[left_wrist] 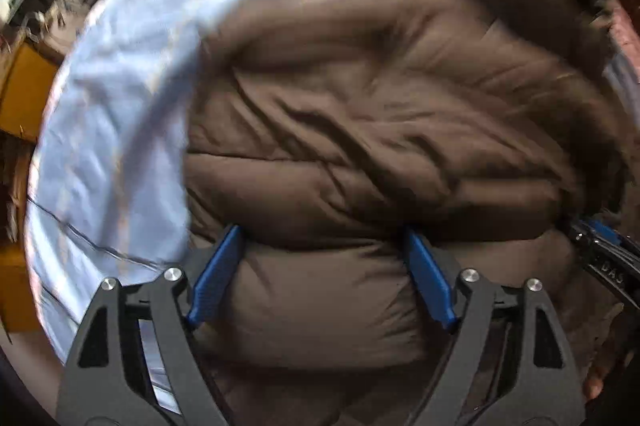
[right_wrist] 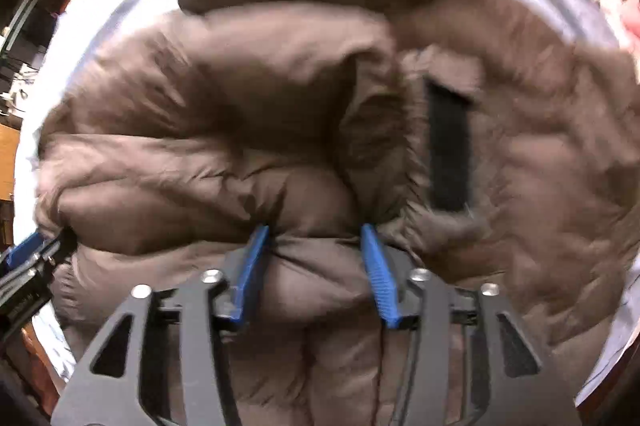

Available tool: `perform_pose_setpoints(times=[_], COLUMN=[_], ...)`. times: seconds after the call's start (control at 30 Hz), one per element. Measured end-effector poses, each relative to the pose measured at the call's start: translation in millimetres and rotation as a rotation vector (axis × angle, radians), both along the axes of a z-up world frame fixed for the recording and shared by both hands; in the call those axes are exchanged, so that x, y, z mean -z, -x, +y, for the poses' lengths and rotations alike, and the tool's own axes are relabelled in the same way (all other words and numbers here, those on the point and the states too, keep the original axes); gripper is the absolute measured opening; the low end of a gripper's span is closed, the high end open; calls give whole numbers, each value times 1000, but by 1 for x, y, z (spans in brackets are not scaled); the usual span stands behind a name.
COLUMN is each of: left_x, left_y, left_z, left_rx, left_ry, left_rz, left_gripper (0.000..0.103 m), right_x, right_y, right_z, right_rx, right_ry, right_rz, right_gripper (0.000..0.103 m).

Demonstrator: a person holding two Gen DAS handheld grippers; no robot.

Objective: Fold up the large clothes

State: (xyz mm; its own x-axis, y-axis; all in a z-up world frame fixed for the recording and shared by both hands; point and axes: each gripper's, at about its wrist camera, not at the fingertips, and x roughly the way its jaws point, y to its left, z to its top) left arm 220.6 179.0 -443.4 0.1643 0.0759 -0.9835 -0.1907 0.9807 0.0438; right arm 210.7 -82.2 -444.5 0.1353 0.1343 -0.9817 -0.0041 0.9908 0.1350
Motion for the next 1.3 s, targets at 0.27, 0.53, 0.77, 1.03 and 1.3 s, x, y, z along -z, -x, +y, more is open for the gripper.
perform_pose_setpoints(times=[0.27, 0.53, 0.77, 1.03, 1.3], left_x=[-41, -76, -57, -16, 10], left_y=[-4, -15, -5, -19, -28], left_z=[8, -130, -291, -400, -433], left_rx=[-48, 153, 297, 336, 317], left_ry=[65, 317, 373, 314, 206], left_rz=[-72, -114, -14, 39, 73], left_gripper=[88, 91, 91, 92, 97], right_x=[-56, -79, -48, 9, -44], right_y=[15, 73, 57, 15, 84], right_z=[-67, -340, -535, -588, -592], right_rx=[100, 689, 874, 834, 975], right_ry=[-181, -73, -51, -210, -433], right_rz=[-106, -170, -180, -33, -311], right_gripper=[100, 102, 102, 92, 7])
